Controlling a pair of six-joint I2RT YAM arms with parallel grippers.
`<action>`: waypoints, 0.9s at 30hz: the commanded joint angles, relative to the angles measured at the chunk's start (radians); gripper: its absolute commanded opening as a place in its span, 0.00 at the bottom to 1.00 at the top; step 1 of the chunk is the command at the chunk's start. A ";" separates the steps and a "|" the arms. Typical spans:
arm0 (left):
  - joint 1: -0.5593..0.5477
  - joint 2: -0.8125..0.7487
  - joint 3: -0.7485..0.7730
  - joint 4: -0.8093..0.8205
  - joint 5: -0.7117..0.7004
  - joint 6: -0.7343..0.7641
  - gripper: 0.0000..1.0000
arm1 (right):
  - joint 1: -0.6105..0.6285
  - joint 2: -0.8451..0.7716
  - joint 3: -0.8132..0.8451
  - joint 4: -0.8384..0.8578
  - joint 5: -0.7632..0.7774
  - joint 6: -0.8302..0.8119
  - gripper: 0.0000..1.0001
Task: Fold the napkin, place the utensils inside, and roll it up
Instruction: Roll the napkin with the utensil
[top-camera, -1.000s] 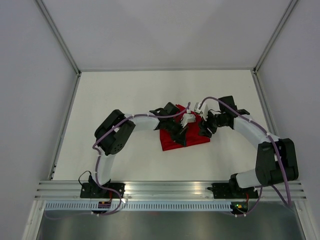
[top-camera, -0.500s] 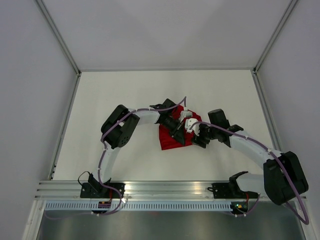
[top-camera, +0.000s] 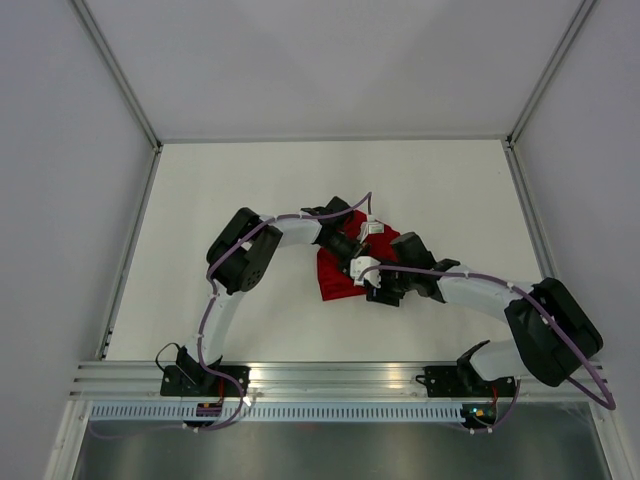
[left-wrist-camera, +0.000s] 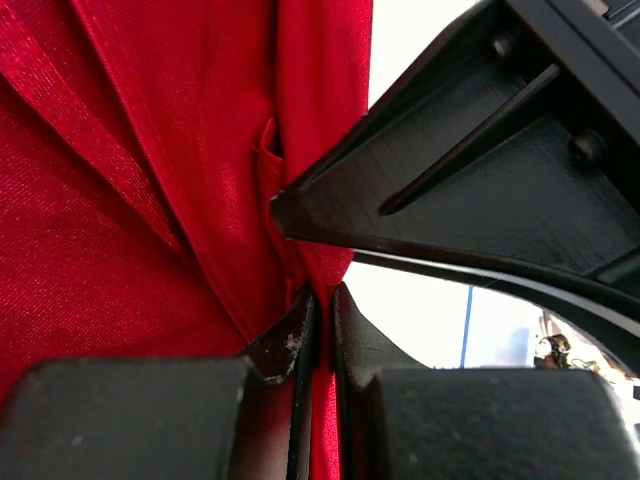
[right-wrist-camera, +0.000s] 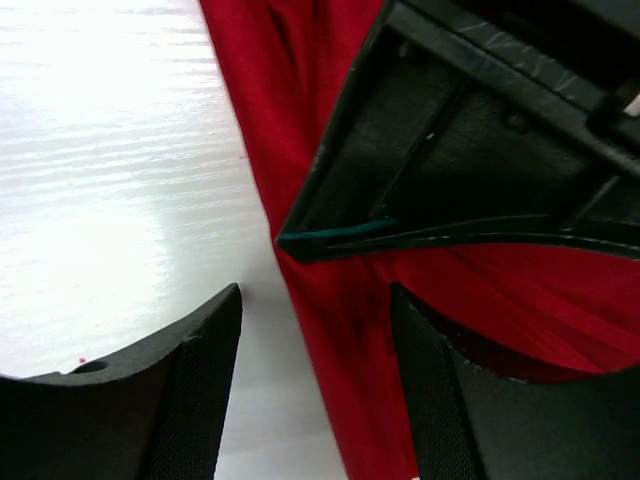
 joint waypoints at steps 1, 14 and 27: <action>0.003 0.049 -0.002 -0.072 -0.081 0.031 0.02 | 0.005 0.039 0.004 0.081 0.034 -0.006 0.66; 0.012 0.063 0.030 -0.112 -0.073 0.047 0.02 | 0.005 0.108 0.065 -0.102 -0.015 -0.081 0.28; 0.051 -0.100 0.022 -0.048 -0.171 -0.072 0.44 | -0.032 0.273 0.223 -0.402 -0.147 -0.155 0.12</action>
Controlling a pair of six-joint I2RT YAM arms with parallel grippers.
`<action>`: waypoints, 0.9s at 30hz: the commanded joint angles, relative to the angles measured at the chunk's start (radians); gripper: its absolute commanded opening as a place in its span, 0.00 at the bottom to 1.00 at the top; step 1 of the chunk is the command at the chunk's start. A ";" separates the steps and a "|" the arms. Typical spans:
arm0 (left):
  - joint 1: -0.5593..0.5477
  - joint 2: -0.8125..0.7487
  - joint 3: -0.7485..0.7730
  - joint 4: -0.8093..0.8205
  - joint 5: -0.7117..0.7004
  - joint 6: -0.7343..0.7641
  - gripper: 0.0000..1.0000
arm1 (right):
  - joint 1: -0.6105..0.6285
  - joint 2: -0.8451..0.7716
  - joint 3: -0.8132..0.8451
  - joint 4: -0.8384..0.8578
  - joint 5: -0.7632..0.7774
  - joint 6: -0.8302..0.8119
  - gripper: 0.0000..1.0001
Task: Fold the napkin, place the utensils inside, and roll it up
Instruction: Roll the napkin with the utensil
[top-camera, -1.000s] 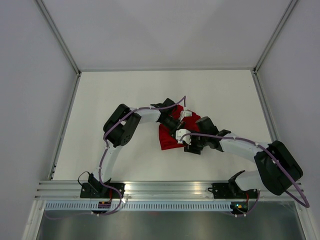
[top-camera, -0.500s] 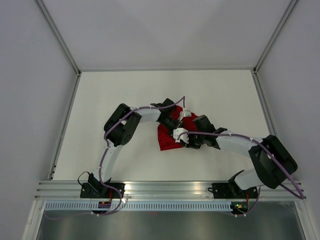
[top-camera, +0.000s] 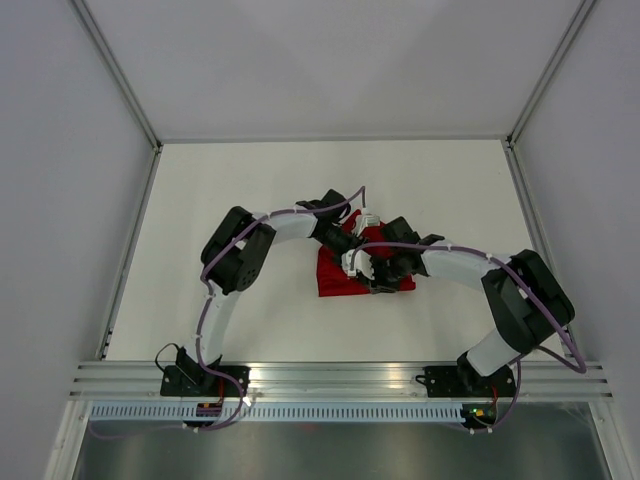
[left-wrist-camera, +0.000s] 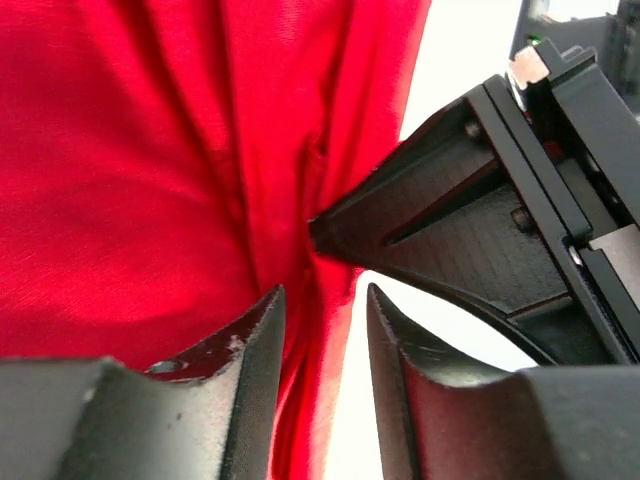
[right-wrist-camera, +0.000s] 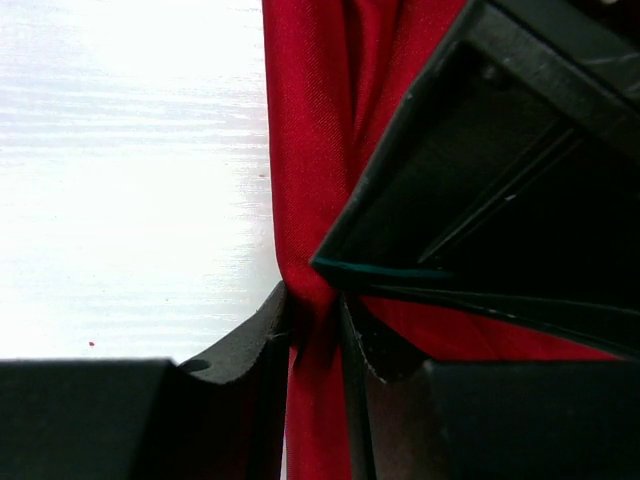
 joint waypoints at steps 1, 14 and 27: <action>0.025 -0.083 -0.005 0.032 -0.144 -0.056 0.45 | -0.016 0.093 0.024 -0.191 -0.075 -0.046 0.11; 0.126 -0.372 -0.146 0.240 -0.354 -0.264 0.48 | -0.151 0.343 0.254 -0.490 -0.222 -0.188 0.11; 0.064 -0.813 -0.552 0.539 -0.805 -0.249 0.50 | -0.212 0.573 0.472 -0.694 -0.251 -0.243 0.12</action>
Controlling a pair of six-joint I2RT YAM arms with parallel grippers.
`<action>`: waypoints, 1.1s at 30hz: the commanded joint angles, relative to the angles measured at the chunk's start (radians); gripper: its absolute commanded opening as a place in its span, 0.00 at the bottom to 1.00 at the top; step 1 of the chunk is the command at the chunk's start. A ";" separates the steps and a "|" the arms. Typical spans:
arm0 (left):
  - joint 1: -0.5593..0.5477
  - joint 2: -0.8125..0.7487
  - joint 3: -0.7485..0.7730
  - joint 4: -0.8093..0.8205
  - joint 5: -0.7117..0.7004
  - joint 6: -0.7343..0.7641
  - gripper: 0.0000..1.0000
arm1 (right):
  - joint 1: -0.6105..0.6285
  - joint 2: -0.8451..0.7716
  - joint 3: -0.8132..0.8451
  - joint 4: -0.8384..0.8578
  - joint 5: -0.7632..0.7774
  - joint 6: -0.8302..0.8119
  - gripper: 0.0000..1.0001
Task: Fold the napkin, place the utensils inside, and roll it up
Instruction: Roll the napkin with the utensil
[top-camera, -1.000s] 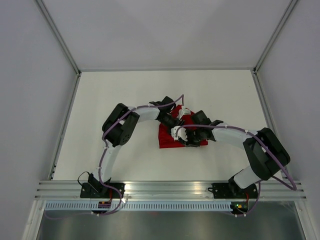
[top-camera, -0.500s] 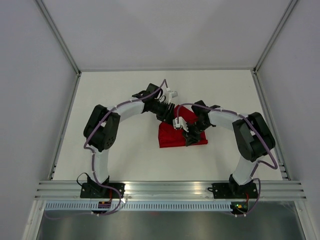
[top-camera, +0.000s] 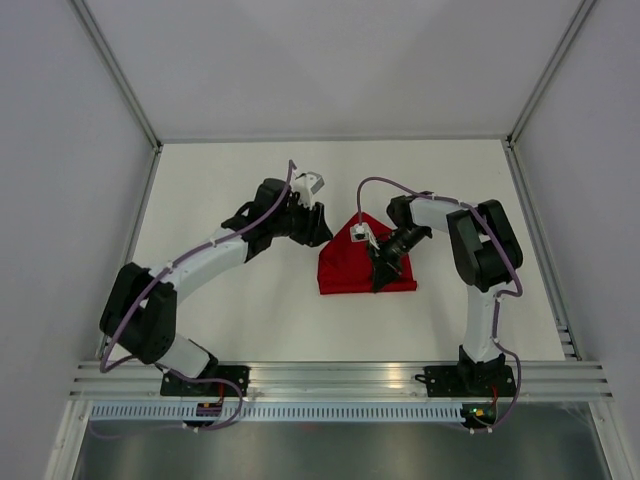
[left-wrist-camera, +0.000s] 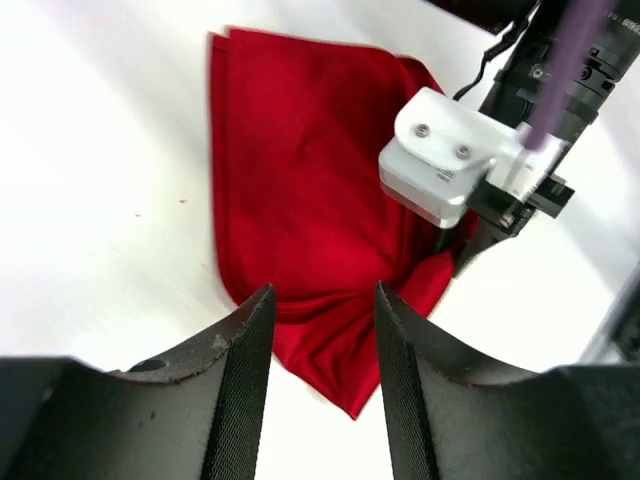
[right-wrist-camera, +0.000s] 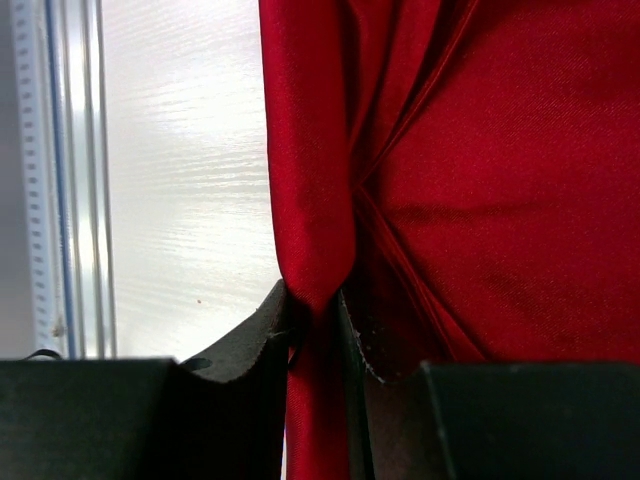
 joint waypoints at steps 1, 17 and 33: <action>-0.057 -0.115 -0.104 0.144 -0.206 0.015 0.50 | -0.008 0.100 -0.008 -0.052 0.125 -0.076 0.12; -0.578 0.032 -0.159 0.244 -0.588 0.370 0.56 | -0.014 0.163 0.053 -0.081 0.127 -0.026 0.12; -0.634 0.291 -0.056 0.272 -0.573 0.480 0.56 | -0.014 0.192 0.081 -0.093 0.133 -0.006 0.12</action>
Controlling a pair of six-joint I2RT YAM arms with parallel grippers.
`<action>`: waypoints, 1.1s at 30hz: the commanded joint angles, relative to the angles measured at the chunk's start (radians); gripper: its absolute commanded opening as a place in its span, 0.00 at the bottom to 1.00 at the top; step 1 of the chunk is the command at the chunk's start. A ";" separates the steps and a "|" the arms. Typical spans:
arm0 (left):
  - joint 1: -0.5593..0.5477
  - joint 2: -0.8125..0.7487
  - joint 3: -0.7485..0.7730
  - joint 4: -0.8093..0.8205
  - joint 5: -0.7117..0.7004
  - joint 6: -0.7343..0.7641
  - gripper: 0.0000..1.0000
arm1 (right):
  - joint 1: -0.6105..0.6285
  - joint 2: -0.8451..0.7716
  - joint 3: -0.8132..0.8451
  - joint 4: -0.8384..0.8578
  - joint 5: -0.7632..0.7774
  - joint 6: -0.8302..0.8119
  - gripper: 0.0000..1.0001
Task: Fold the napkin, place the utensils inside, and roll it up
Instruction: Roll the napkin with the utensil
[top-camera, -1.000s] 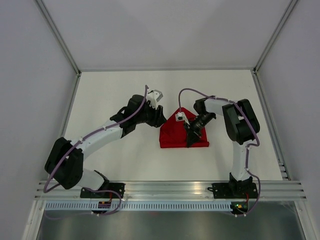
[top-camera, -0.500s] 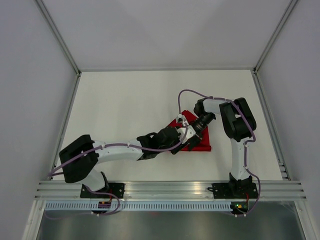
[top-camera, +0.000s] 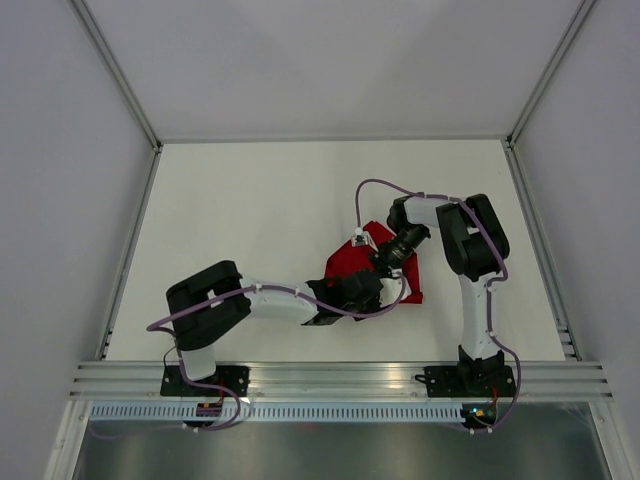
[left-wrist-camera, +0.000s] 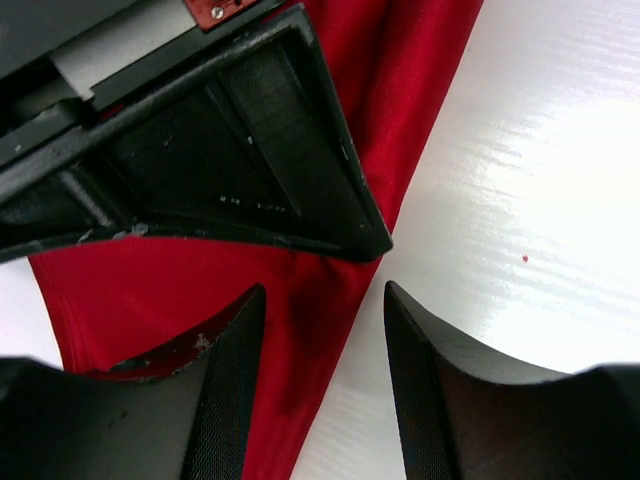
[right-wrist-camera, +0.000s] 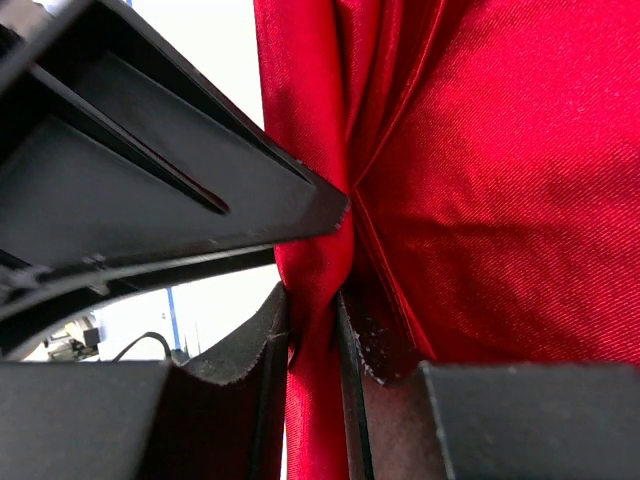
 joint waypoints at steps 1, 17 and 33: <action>-0.005 0.033 0.035 0.057 -0.005 0.057 0.56 | -0.004 0.063 0.010 0.126 0.155 -0.053 0.12; -0.002 0.138 -0.001 0.083 0.076 0.025 0.03 | -0.006 0.084 0.039 0.097 0.153 -0.057 0.13; 0.119 0.130 0.031 -0.069 0.411 -0.049 0.02 | -0.073 -0.126 0.039 0.094 0.074 0.032 0.60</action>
